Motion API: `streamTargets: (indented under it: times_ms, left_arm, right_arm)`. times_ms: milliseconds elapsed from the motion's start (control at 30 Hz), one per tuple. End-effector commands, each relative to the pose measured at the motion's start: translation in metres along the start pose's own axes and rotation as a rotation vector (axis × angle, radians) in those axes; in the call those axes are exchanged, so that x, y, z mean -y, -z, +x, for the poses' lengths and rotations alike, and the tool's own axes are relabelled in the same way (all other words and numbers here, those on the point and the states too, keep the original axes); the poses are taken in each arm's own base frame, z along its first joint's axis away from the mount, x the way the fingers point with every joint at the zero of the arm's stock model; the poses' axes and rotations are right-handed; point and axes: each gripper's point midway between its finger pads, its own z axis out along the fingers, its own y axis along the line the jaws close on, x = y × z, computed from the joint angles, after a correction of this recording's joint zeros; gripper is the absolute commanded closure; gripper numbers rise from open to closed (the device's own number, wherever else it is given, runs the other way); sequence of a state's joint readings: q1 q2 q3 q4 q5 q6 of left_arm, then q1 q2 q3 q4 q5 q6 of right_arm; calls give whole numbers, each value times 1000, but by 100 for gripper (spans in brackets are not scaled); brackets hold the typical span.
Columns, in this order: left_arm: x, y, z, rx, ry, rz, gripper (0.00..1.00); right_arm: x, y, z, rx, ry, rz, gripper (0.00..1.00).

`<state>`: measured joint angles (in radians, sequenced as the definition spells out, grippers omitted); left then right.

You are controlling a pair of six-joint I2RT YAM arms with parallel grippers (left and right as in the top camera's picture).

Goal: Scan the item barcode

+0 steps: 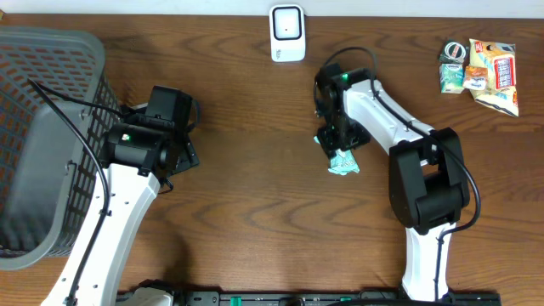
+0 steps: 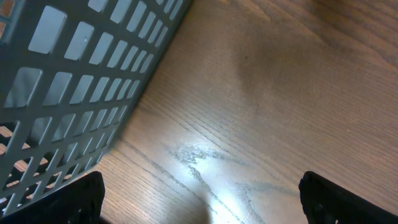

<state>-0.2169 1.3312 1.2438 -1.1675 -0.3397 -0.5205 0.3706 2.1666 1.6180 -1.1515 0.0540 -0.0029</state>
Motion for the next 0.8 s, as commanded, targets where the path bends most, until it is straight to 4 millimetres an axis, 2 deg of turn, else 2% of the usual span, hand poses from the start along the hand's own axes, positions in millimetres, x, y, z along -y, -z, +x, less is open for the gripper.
streamTargets:
  times_ms: [0, 167, 267, 400, 633, 700, 767]
  left_arm:
    - [-4, 2, -2, 11, 12, -10, 2]
    - [-4, 2, -2, 11, 13, -10, 2]
    - [-4, 2, -2, 11, 13, -10, 2]
    - [-4, 2, -2, 11, 13, -10, 2]
    - [-4, 2, -2, 11, 13, -10, 2]
    - [-4, 2, -2, 11, 13, -10, 2]
    - [-4, 2, -2, 11, 13, -10, 2]
  right_arm:
    - [-11, -13, 5, -16, 33, -38, 49]
    - [-13, -13, -1, 9, -10, -36, 84]
    - [-13, -5, -10, 39, -59, -38, 99]
    - [-12, 15, -32, 113, -138, -46, 99]
    - [-11, 70, -80, 304, -300, -86, 99]
    - [-10, 85, -97, 379, -340, -106, 99]
    - [-9, 108, -125, 504, -376, -139, 99]
